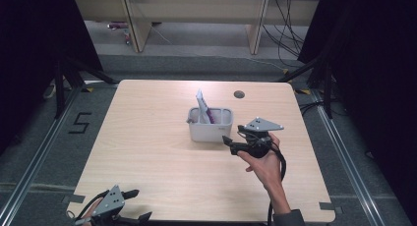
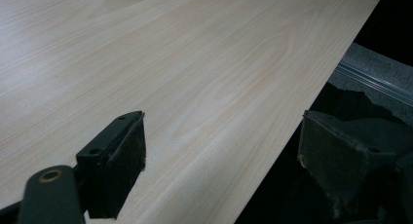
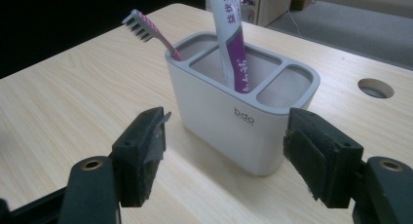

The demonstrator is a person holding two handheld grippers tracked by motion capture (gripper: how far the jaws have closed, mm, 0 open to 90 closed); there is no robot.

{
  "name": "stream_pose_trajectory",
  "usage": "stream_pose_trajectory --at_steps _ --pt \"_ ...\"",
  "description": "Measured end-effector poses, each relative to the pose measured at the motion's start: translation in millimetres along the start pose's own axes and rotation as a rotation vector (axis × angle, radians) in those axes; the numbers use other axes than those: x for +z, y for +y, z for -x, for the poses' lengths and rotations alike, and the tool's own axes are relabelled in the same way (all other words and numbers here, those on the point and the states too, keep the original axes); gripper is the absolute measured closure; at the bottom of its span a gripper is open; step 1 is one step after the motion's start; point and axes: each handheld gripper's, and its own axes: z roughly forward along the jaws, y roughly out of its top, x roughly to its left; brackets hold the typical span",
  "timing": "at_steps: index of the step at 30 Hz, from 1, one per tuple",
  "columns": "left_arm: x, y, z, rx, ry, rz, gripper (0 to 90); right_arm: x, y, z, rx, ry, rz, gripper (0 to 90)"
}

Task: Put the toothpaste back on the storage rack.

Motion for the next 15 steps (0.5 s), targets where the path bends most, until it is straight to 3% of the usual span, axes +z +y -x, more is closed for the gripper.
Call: stream_pose_trajectory --at_steps 4,9,10,15 --pt "0.2 -0.1 0.0 0.001 0.0 -0.002 16.6 -1.5 -3.1 -0.2 -0.022 0.008 0.013 30.6" --pt "0.2 0.1 -0.1 0.0 0.0 -0.003 16.6 -5.1 -7.7 -3.6 -0.002 0.016 0.001 29.1" --pt "0.3 0.1 -0.2 0.0 -0.001 -0.002 16.6 -6.1 -8.3 -3.3 -0.021 0.01 0.005 28.9" --pt "0.3 0.0 0.1 -0.001 0.001 -0.005 16.6 -13.0 -12.7 -7.0 0.009 0.006 -0.012 27.4"
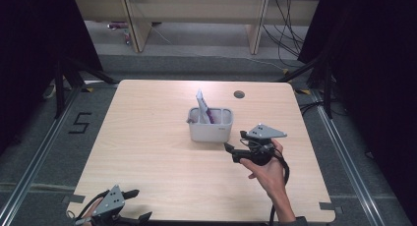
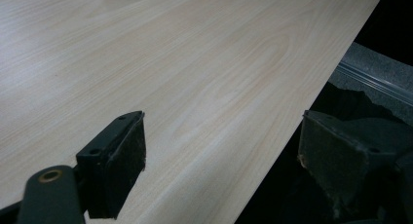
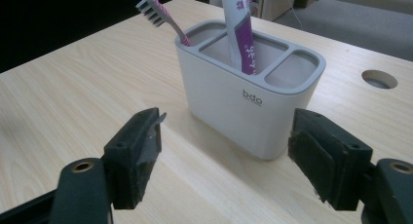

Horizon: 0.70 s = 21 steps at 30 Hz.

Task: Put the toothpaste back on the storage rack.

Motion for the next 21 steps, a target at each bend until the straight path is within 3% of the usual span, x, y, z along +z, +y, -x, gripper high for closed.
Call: stream_pose_trajectory --at_steps 6,7,12,15,16,18,21 --pt "1.3 -0.5 0.3 -0.007 0.003 0.01 16.6 -6.4 -6.6 1.7 -0.006 -0.001 0.002 27.1" --pt "1.3 -0.4 0.3 -0.007 0.002 0.01 16.6 -6.9 -7.8 2.6 -0.027 -0.002 0.01 27.1" --pt "0.1 0.0 -0.4 -0.002 -0.001 0.005 16.5 -11.8 -14.2 1.1 0.0 -0.003 -0.004 26.9" --pt "-0.1 0.0 -0.5 -0.001 -0.002 0.004 16.5 -13.9 -18.0 1.5 -0.009 0.001 -0.003 26.8" --pt "-0.1 0.0 -0.5 -0.002 -0.002 0.005 16.5 -15.2 -19.3 -0.7 0.017 -0.006 -0.007 26.6" --pt "-0.2 0.0 -0.5 -0.002 -0.001 0.005 16.4 -16.9 -21.4 1.4 -0.02 -0.003 -0.002 26.3" --pt "-0.5 0.0 -0.6 0.0 0.0 0.006 16.4 -19.7 -25.6 0.8 -0.01 0.001 -0.01 26.3"
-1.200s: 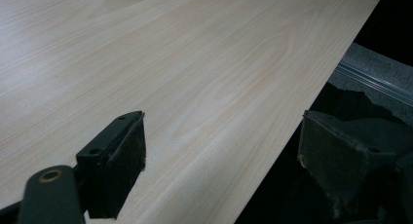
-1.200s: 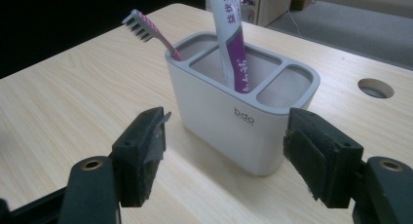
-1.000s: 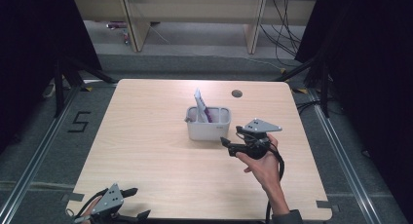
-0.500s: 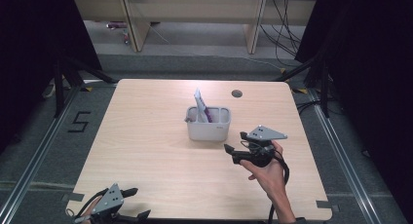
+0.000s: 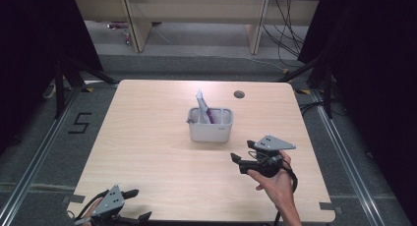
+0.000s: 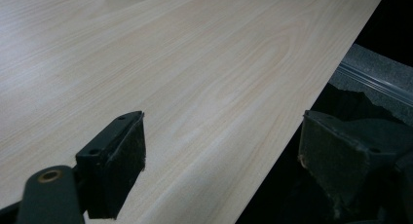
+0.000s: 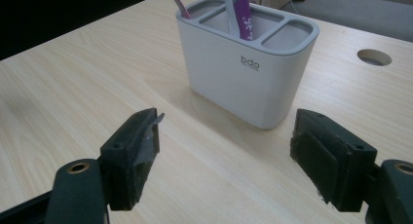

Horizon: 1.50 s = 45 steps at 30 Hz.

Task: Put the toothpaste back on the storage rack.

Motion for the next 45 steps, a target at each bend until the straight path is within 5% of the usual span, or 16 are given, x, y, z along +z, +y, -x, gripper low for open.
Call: stream_pose_trajectory --at_steps 12,14,18,22,25,28,38,45 --pt "-1.0 0.5 -0.7 0.009 0.007 -0.003 16.4 -6.1 -19.0 -2.7 0.027 0.014 -0.009 25.4" --pt "-1.9 0.8 -2.1 0.022 0.009 -0.018 16.4 -7.6 -19.5 -1.7 0.002 0.002 -0.018 25.4" --pt "-1.5 0.9 -1.1 0.013 0.008 -0.011 16.4 -8.5 -29.2 -7.1 0.034 0.016 -0.03 25.4" --pt "-0.4 0.4 -0.1 -0.003 0.004 0.007 16.4 -8.6 -36.1 -7.1 0.0 0.012 -0.046 25.4" --pt "-1.1 0.6 -1.0 0.005 0.011 -0.003 16.4 -10.1 -40.8 -11.4 0.049 0.019 -0.06 25.3" --pt "-1.3 1.0 -0.4 0.001 0.005 -0.001 16.4 -10.4 -44.6 -10.3 0.013 0.027 -0.051 25.4" --pt "0.2 2.2 0.4 0.002 0.014 0.003 16.4 -15.0 -61.8 -17.3 0.056 0.053 -0.075 24.8" --pt "-0.6 1.7 1.0 -0.003 0.012 0.007 16.4 -16.6 -70.0 -16.1 0.036 0.046 -0.074 24.2"
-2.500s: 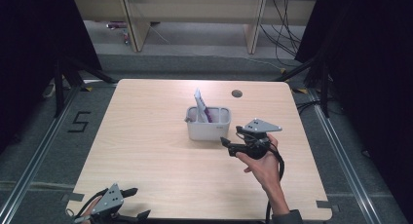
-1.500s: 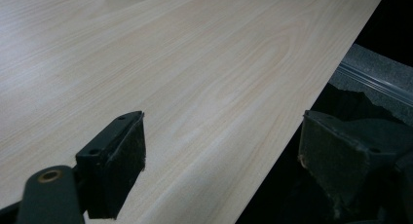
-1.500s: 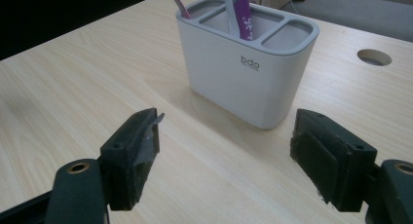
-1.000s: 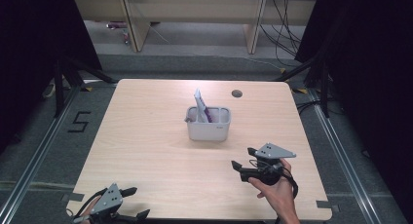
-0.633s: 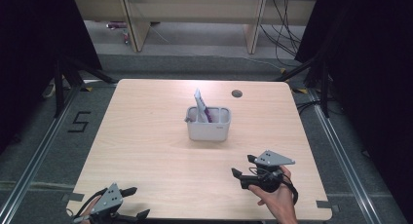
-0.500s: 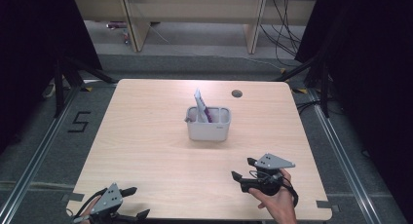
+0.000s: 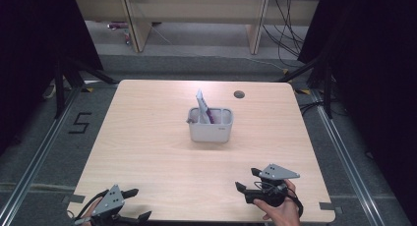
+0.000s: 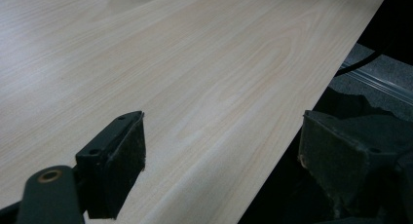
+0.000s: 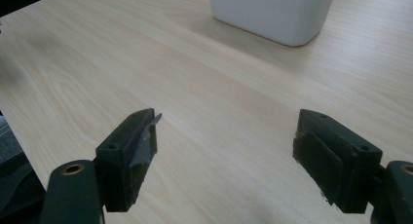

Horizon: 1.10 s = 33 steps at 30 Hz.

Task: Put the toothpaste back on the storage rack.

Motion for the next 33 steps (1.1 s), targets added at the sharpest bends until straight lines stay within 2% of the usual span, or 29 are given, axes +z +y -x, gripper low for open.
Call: stream_pose_trajectory --at_steps 2,3,4,5,6,7,8,9,10,13,14,15,16,17,18,21,23,25,26,27,28,29,31,33 --pt "-0.5 0.1 -0.7 -0.002 -0.003 -0.003 16.4 -1.0 -1.0 -0.8 0.002 0.009 -0.013 23.9" --pt "-0.6 -0.1 -1.9 0.012 0.014 -0.013 16.4 -2.1 -1.8 -3.8 0.039 0.019 -0.028 23.9" --pt "-0.1 -0.3 -1.1 -0.005 0.0 -0.006 16.4 -2.5 -2.2 -1.6 0.001 0.013 -0.018 23.8" --pt "0.3 -0.9 -1.6 0.002 0.002 -0.006 16.4 -2.5 -2.9 -0.9 -0.011 0.018 -0.012 23.8" --pt "-1.0 -0.9 -3.0 0.021 0.005 -0.031 16.4 -3.6 -4.1 -2.0 0.005 0.013 -0.009 23.8" --pt "-0.5 -1.3 -0.2 -0.002 0.006 -0.013 16.4 -4.2 -5.4 -3.3 0.023 0.016 -0.004 23.8" --pt "-1.1 -1.6 -0.3 0.003 0.011 -0.017 16.4 -6.5 -6.0 -4.3 0.039 0.018 -0.026 23.7" --pt "-1.8 -1.9 -0.1 -0.001 -0.001 -0.016 16.4 -7.1 -6.9 -3.0 0.025 0.013 -0.018 23.7" --pt "-2.3 -2.4 0.3 0.001 0.005 -0.011 16.4 -7.4 -8.0 -1.7 0.007 0.013 -0.006 23.7" --pt "-3.2 -3.5 0.5 -0.004 0.007 -0.006 16.4 -10.3 -11.0 -2.2 0.002 0.005 -0.008 23.7" --pt "-5.1 -4.5 0.2 -0.004 0.017 -0.012 16.4 -12.1 -14.1 -3.7 0.029 0.015 -0.014 23.4" --pt "-5.2 -4.7 0.1 -0.007 0.017 -0.008 16.4 -14.0 -15.4 -3.4 0.016 -0.003 -0.015 23.3" --pt "-5.3 -4.8 0.1 -0.008 0.018 -0.007 16.4 -14.1 -16.8 -3.6 0.022 0.004 -0.016 23.2" --pt "-5.3 -4.8 0.3 -0.007 0.017 -0.008 16.4 -15.4 -18.6 -6.1 0.049 0.005 -0.022 23.2" --pt "-5.5 -4.6 0.2 -0.003 0.017 -0.011 16.4 -16.0 -20.0 -4.1 0.016 -0.004 -0.017 23.1" --pt "-4.8 -4.5 0.8 0.0 0.016 -0.01 16.4 -19.4 -24.6 -6.3 0.032 -0.006 -0.031 22.7" --pt "-4.5 -4.8 0.5 0.003 0.01 -0.011 16.4 -21.1 -27.9 -6.9 0.021 -0.015 -0.038 21.9" --pt "-4.5 -4.8 0.5 0.002 0.011 -0.01 16.4 -21.5 -30.6 -8.7 0.038 -0.007 -0.048 21.8" --pt "-5.0 -4.7 -1.1 0.028 0.021 -0.031 16.4 -21.8 -32.0 -10.6 0.045 -0.01 -0.051 21.7" --pt "-5.0 -4.7 -1.1 0.028 0.021 -0.031 16.4 -21.8 -32.0 -10.6 0.045 -0.01 -0.051 21.7" --pt "-3.5 -5.3 1.2 0.009 0.016 -0.012 16.4 -22.3 -34.4 -11.6 0.037 -0.016 -0.062 21.5" --pt "-4.0 -5.0 1.4 0.009 0.018 -0.017 16.4 -22.4 -34.9 -10.7 0.022 -0.019 -0.06 21.5" --pt "-4.0 -4.8 1.5 0.009 0.017 -0.017 16.4 -22.2 -35.8 -11.9 0.031 -0.016 -0.061 21.5" --pt "-4.5 -4.5 1.0 0.021 0.011 -0.024 16.4 -23.0 -37.8 -12.9 0.016 -0.028 -0.066 20.9"
